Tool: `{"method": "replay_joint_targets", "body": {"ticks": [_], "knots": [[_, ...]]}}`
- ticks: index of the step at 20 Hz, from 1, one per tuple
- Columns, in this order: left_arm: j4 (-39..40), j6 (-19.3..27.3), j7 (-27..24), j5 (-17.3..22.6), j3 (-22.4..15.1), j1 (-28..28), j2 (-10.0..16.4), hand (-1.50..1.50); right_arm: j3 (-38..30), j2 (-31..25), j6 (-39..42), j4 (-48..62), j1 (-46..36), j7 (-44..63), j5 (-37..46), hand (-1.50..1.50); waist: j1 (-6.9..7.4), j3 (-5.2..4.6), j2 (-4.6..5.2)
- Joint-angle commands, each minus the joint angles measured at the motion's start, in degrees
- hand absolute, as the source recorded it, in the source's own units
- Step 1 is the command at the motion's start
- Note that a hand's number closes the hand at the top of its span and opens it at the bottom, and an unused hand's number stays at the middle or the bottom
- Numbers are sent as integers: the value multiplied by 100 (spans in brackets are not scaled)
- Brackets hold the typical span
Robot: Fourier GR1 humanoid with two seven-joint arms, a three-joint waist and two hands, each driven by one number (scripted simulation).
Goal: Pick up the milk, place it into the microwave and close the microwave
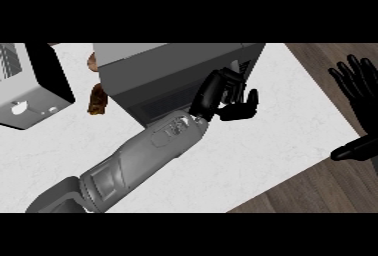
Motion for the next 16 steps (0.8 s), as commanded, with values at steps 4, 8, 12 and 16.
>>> {"method": "replay_joint_targets", "body": {"ticks": [4, 8, 12, 16], "knots": [[193, 14, -31, 118, 4, -435, -160, 150, 382, -225, 810, -436, -246, -89, 63, 150, -77, 19, 20], [241, 121, -70, 175, -55, -397, -160, 150, 737, -266, 1107, -925, -387, 0, 114, 150, -114, 25, 7], [255, 217, -113, 243, -66, -425, -159, 150, 906, -279, 1129, -1253, -442, 161, 52, 150, -201, 28, 14], [246, 306, -148, 315, -74, -410, -157, 150, 1059, -305, 1165, -1546, -415, 295, -15, 150, -301, 33, 17]]}}
